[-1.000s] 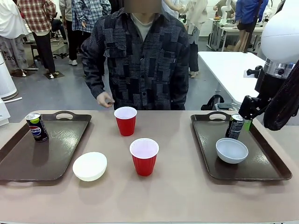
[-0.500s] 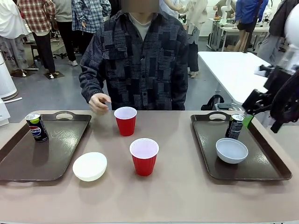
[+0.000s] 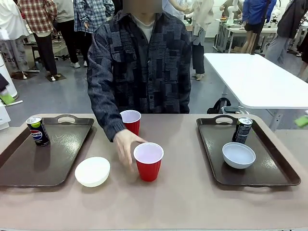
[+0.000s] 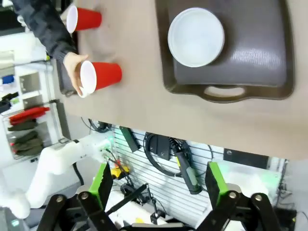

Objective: Prepare tableware on both trays.
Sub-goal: Pick up a Picnic Bowl from the table and place it on a Handle tray.

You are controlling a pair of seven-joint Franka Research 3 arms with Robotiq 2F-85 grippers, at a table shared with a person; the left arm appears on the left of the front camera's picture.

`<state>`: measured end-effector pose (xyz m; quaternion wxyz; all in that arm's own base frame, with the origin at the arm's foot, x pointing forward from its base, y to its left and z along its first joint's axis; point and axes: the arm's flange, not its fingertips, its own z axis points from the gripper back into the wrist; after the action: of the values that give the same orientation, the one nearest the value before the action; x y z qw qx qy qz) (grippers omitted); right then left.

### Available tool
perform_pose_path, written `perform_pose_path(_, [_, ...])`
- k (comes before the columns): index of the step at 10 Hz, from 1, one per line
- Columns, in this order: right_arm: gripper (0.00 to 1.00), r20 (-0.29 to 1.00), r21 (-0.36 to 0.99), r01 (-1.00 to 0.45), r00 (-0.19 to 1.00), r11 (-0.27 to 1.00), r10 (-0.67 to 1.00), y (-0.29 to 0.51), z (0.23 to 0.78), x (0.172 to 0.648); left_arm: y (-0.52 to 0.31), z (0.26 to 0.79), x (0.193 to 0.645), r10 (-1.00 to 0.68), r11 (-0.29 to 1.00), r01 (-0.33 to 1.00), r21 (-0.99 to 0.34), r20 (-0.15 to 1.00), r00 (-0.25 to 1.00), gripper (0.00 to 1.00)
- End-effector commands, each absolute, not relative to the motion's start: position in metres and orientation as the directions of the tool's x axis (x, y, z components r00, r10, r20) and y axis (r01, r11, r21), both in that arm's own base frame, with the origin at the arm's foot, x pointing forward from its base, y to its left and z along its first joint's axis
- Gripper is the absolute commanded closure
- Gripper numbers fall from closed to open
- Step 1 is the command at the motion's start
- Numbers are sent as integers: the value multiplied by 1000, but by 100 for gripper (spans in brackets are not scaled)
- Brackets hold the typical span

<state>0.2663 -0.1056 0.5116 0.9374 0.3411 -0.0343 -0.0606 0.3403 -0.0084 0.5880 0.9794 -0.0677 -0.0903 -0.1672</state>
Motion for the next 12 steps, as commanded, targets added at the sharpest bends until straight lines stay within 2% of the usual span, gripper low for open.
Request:
perform_pose_path(1, [0, 63, 664, 72, 986, 744, -152, -153, 498, 248, -42, 570, 343, -359, 932, 362, -31, 72, 931, 0])
perform_pose_path(3, [0, 65, 720, 97, 976, 687, -206, -198, 491, 233, -74, 547, 339, -369, 929, 369, 15, 29, 929, 0])
perform_pose_path(5, [0, 71, 790, 91, 969, 606, -238, -231, 483, 225, -103, 519, 332, -357, 934, 355, 35, 78, 931, 0])
perform_pose_path(9, [0, 99, 798, 68, 965, 598, -242, -258, 482, 246, -119, 492, 323, -372, 928, 374, 0, 83, 924, 0])
perform_pose_path(11, [0, 93, 782, 128, 944, 610, -317, -261, 482, 259, -118, 496, 328, -397, 918, 397, 13, 55, 916, 0])
perform_pose_path(12, [0, 66, 765, 227, 904, 602, -423, -254, 480, 263, -118, 496, 328, -397, 918, 397, 13, 55, 916, 0])
